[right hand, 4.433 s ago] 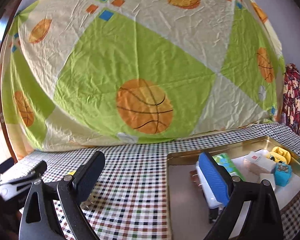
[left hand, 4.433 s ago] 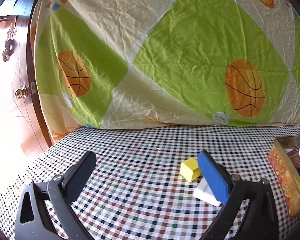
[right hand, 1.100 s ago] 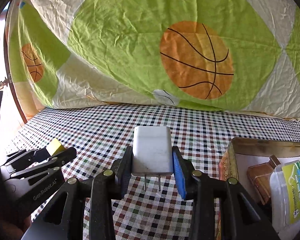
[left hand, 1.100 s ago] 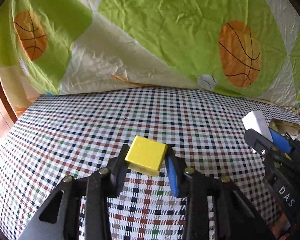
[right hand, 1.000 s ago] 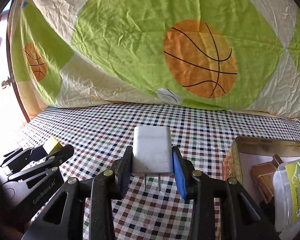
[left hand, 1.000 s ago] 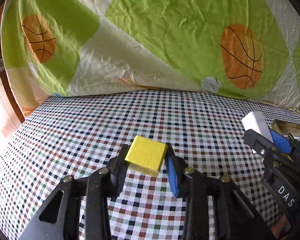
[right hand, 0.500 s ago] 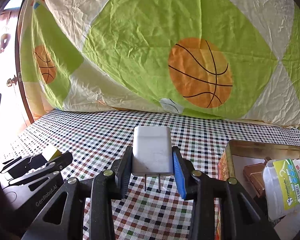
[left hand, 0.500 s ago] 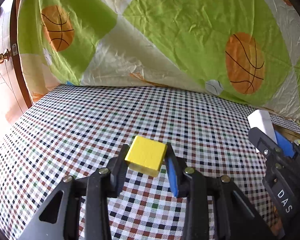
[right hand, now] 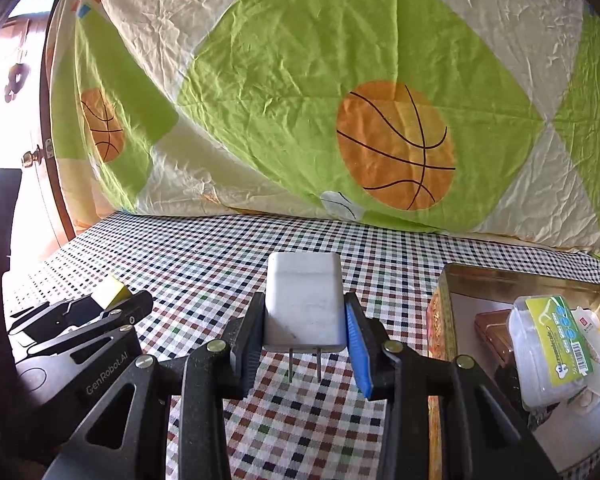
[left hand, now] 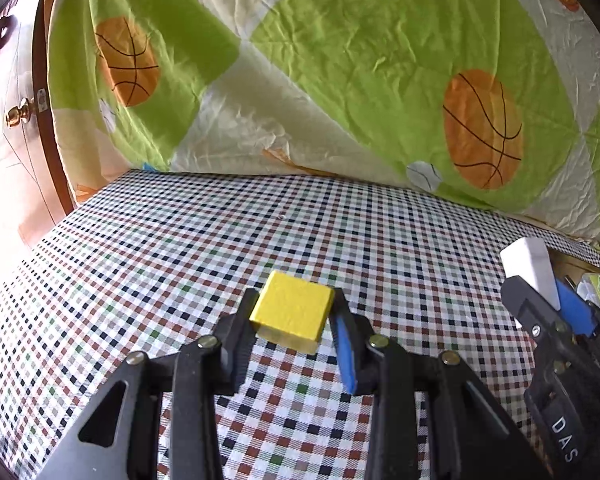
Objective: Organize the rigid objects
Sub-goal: 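Carry the yellow cube and white charger over the tin tray with both tools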
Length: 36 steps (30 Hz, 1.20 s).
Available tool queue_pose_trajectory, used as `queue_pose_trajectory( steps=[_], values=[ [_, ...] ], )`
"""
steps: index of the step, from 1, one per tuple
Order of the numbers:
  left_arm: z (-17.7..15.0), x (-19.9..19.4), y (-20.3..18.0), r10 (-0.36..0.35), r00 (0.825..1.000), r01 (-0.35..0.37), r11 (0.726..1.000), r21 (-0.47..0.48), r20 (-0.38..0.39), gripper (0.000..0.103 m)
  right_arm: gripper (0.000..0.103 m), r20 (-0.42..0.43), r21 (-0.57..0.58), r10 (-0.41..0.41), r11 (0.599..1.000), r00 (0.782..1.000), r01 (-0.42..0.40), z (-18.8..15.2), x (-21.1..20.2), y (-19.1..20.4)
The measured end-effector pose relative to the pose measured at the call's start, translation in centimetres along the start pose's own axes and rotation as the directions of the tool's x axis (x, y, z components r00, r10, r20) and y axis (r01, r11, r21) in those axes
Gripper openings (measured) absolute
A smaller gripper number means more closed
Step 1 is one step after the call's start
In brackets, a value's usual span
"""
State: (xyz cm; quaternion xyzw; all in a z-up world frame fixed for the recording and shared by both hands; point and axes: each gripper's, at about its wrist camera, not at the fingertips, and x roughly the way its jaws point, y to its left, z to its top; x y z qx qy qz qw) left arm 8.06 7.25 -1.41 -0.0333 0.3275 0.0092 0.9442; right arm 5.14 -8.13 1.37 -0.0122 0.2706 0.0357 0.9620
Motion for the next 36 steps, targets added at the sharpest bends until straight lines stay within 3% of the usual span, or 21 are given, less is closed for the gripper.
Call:
queue_pose_trajectory(
  steps=[16,36],
  values=[
    [-1.4,-2.3,-2.3,-0.016,1.0,0.015,1.0,0.023,0.024,0.034,0.041,0.038,-0.056,-0.036,0.998,0.999,0.038,-1.3,-2.2,-0.3],
    [-2.5,-4.5,-6.8,-0.073,0.996,0.069,0.995,0.079,0.054,0.034,0.041,0.082,-0.044,-0.087,0.995,0.993,0.09,-2.9,-5.7,-4.6]
  ],
)
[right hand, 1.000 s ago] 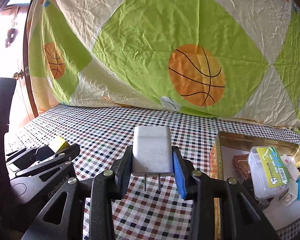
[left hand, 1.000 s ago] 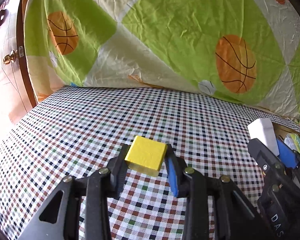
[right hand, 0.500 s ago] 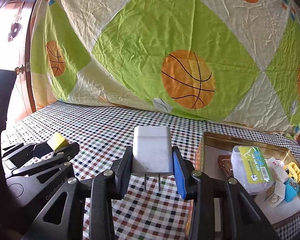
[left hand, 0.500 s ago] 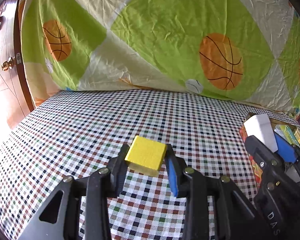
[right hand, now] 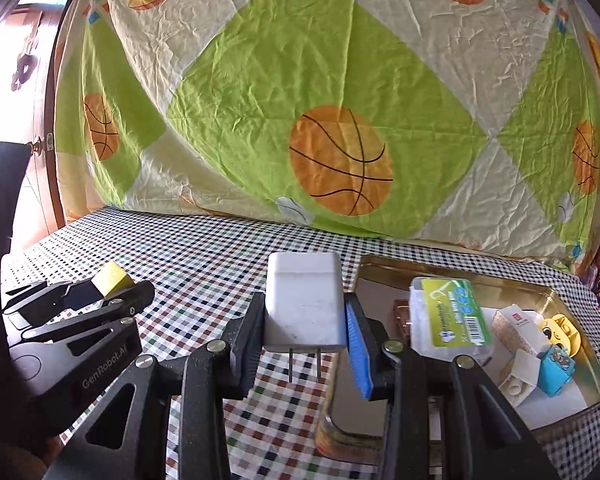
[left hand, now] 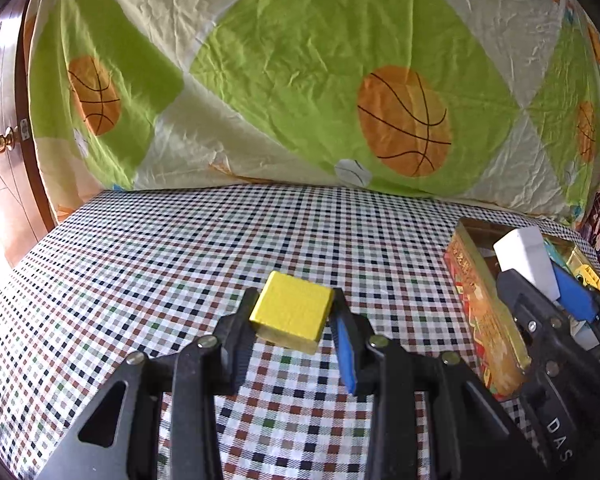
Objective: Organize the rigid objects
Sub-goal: 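Carry the yellow cube and white charger over the tin tray with both tools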
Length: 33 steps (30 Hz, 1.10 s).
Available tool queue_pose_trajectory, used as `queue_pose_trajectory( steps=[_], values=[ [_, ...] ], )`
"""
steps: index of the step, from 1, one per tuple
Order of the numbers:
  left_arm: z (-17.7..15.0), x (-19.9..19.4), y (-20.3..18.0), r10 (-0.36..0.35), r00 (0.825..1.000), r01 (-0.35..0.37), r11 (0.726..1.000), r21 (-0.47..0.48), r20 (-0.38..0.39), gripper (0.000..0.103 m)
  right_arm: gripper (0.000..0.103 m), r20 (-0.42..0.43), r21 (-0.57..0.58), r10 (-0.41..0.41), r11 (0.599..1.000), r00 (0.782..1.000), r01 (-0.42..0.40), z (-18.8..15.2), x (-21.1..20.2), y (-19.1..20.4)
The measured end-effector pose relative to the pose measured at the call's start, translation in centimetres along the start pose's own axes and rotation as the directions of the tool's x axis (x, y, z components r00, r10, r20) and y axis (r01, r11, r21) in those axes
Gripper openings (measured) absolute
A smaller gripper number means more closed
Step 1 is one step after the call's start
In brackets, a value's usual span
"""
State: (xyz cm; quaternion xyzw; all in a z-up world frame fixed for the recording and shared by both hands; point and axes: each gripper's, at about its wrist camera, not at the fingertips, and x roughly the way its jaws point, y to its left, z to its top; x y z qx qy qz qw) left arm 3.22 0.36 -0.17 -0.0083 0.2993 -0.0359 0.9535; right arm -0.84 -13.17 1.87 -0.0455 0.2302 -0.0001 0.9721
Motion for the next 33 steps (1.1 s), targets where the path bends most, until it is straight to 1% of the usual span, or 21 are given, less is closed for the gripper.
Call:
queue_pose_trajectory(
  steps=[6,11,18,21,24,26,33],
  values=[
    [-0.1,-0.5,-2.7,-0.044,0.999,0.044,0.999,0.022,0.021,0.034,0.04,0.014,0.019,-0.021,1.0,1.0,0.021,-0.3,-0.7,-2.4],
    [-0.1,-0.5,-4.9,-0.068,0.997,0.067,0.996,0.054,0.023,0.034,0.041,0.022,0.024,-0.041,0.999,0.999,0.041,-0.5,-1.2,-4.4],
    [-0.2,-0.8,-8.4,-0.117,0.992,0.113,0.989,0.099,0.041,0.035,0.041,0.029,0.039,-0.086,0.996,0.996,0.085,-0.8,-1.6,-7.7],
    [-0.4,-1.1,-10.2,-0.142,0.989,0.134,0.983,0.123,0.053,0.035,0.041,0.031,0.048,-0.108,0.993,0.994,0.106,-0.9,-1.6,-9.2],
    [-0.5,-1.5,-11.7,-0.18,0.981,0.169,0.975,0.142,0.067,0.035,0.041,0.031,0.056,-0.125,0.991,0.992,0.123,-1.1,-1.8,-10.7],
    [-0.5,-1.6,-12.5,-0.201,0.977,0.188,0.97,0.152,0.074,0.035,0.041,0.031,0.071,-0.125,0.99,0.992,0.123,-1.2,-1.9,-11.9],
    [-0.4,-1.7,-15.6,-0.248,0.966,0.232,0.955,0.186,0.069,0.035,0.04,0.028,0.11,-0.14,0.985,0.99,0.136,-1.5,-2.3,-15.5]
  ],
)
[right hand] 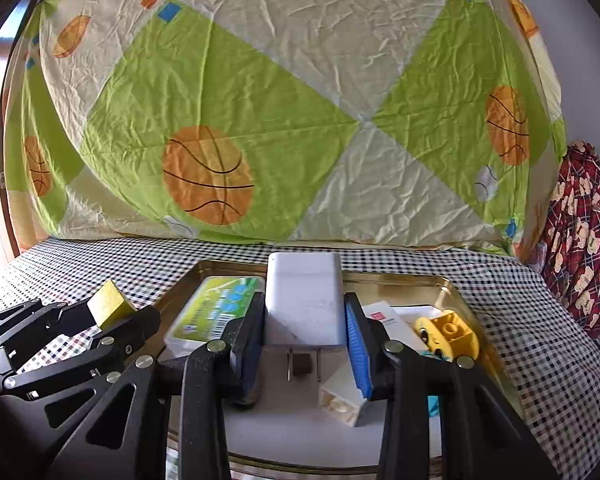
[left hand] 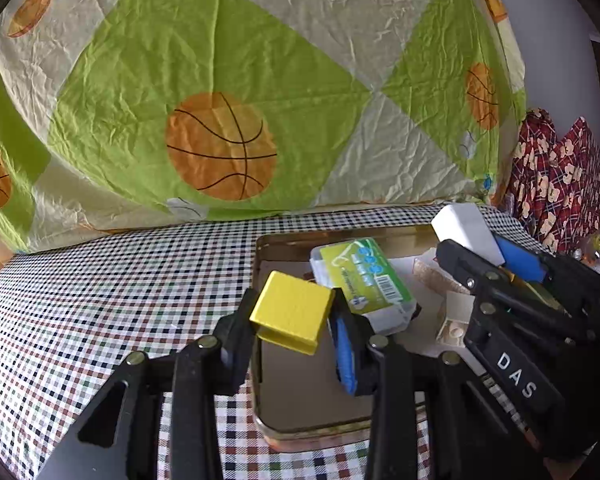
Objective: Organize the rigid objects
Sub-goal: 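Carry the yellow cube and white charger over the tin tray with both tools, then lower the yellow cube and white charger into the tray and open both tools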
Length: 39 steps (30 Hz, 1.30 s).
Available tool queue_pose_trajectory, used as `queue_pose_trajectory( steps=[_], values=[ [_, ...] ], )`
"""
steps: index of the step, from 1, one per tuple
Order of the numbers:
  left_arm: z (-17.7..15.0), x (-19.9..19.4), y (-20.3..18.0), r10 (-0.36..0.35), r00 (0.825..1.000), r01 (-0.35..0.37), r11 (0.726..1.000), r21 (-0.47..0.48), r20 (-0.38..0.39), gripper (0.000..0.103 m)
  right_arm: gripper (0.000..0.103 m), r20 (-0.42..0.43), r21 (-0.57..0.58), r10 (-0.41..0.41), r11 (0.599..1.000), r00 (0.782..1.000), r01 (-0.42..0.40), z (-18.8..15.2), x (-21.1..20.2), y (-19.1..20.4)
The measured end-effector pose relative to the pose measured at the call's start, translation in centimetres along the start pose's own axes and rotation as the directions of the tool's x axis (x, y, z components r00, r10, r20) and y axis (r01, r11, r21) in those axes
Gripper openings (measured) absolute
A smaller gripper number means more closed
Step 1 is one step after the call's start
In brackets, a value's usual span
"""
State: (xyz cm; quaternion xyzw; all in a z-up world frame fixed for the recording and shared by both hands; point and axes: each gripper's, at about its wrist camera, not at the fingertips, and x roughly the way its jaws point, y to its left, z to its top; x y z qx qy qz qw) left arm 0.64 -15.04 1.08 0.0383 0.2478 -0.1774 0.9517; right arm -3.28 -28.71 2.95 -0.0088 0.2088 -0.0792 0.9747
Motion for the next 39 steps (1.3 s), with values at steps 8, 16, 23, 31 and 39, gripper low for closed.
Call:
queue_pose_trajectory(
  steps=[8,16,23,31,39],
  values=[
    [1.0,1.2,-3.3,-0.031,1.0,0.031,0.999,0.025,-0.001,0.035,0.04,-0.009,0.023,-0.057,0.998,0.998,0.058,0.0,0.5,-3.7],
    [1.6,2.3,-6.1,-0.05,0.999,0.05,0.997,0.06,-0.005,0.029,0.041,-0.024,0.042,-0.101,0.994,0.995,0.102,0.1,1.1,-6.2],
    [2.0,3.7,-7.9,-0.054,0.998,0.056,0.994,0.089,-0.017,0.029,0.041,-0.042,0.029,-0.118,0.992,0.992,0.119,0.1,1.8,-7.0],
    [2.2,5.2,-9.3,-0.062,0.997,0.066,0.993,0.098,-0.049,0.029,0.041,-0.074,0.047,-0.124,0.991,0.99,0.127,0.3,3.0,-8.5],
    [2.3,6.6,-9.2,-0.104,0.989,0.111,0.992,0.061,-0.106,0.029,0.041,-0.126,0.071,-0.12,0.989,0.985,0.13,0.2,4.2,-9.1]
  ],
)
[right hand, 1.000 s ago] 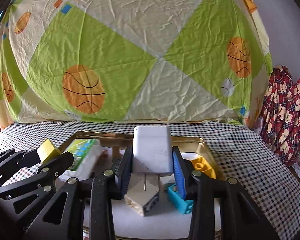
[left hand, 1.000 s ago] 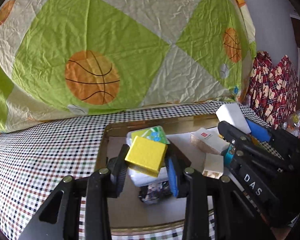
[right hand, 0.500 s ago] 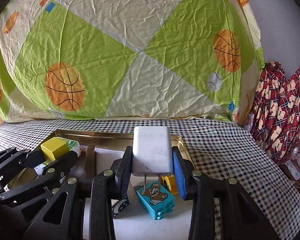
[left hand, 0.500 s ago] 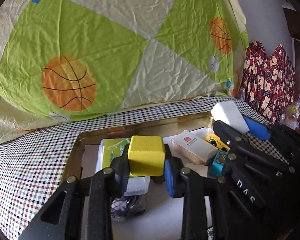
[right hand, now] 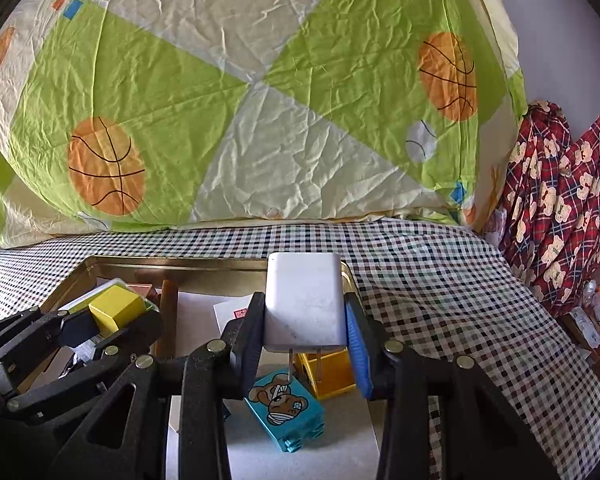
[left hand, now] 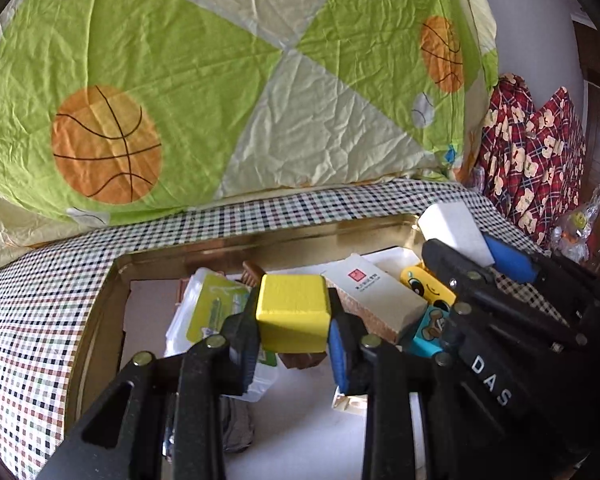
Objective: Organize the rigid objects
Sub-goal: 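Lower the yellow cube and white charger into the tray and open both tools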
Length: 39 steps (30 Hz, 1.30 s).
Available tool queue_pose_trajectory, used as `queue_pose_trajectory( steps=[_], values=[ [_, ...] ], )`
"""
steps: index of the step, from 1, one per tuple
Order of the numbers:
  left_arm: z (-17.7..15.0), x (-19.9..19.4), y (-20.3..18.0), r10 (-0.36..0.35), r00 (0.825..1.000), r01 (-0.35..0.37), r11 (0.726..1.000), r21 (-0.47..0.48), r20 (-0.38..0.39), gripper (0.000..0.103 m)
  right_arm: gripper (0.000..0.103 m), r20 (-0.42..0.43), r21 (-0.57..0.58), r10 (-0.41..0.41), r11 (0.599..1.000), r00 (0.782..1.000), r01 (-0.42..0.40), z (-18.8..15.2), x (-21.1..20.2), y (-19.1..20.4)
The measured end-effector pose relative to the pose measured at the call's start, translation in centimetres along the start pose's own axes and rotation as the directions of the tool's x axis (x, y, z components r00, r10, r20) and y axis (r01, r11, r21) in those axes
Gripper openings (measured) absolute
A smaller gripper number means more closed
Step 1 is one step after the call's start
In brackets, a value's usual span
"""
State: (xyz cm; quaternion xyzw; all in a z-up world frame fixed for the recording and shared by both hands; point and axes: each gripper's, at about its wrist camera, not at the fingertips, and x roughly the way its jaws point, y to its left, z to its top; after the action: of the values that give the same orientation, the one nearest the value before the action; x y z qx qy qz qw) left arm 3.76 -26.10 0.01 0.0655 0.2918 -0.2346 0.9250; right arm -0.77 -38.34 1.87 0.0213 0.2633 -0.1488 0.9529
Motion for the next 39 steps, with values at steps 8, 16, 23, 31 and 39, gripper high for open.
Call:
queue_pose_trajectory(
  steps=[8,16,23,31,39],
  values=[
    [-0.4,-0.3,0.7,0.039,0.999,-0.04,0.999,-0.007,-0.021,0.029,0.041,-0.012,-0.015,0.012,1.0,1.0,-0.012,0.0,0.2,0.6],
    [-0.3,-0.1,1.4,0.089,0.996,-0.089,0.996,-0.005,-0.022,0.029,0.041,-0.034,-0.006,0.031,1.0,0.999,-0.031,0.0,0.8,1.0],
    [-0.1,0.3,2.5,0.114,0.992,-0.116,0.992,-0.04,-0.048,0.029,0.041,-0.055,-0.018,0.053,0.998,0.997,-0.054,0.1,1.4,2.5],
    [-0.1,0.2,2.9,0.179,0.982,-0.181,0.983,-0.029,-0.056,0.029,0.041,-0.112,0.021,0.12,0.993,0.986,-0.119,0.0,2.0,2.9],
    [-0.1,0.3,3.4,0.213,0.975,-0.215,0.976,-0.029,-0.06,0.029,0.041,-0.167,0.066,0.117,0.992,0.979,-0.107,0.0,2.7,3.0]
  ],
)
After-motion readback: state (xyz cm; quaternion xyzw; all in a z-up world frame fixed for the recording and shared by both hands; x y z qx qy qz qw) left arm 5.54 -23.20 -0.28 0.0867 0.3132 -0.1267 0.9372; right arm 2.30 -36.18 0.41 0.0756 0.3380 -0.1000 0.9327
